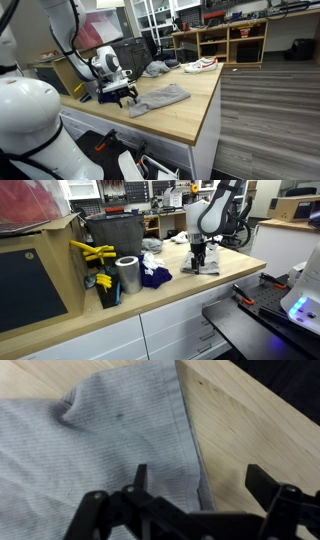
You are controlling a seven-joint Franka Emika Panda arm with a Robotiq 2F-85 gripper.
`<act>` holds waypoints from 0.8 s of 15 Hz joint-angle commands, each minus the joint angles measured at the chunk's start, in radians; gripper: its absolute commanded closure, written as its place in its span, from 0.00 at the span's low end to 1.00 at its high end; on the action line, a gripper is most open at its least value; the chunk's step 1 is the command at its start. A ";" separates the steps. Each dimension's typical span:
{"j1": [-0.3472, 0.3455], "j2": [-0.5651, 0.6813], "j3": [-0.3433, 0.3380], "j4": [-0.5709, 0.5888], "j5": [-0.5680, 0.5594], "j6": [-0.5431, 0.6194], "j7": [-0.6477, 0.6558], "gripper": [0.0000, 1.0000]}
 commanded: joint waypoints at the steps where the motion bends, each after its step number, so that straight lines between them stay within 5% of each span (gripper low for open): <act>1: -0.018 0.050 0.032 0.049 0.069 0.014 -0.092 0.00; 5: -0.022 0.096 0.061 0.099 0.108 -0.006 -0.164 0.00; 6: -0.021 0.104 0.062 0.109 0.110 -0.014 -0.173 0.25; 12: -0.027 0.107 0.062 0.143 0.114 -0.042 -0.194 0.65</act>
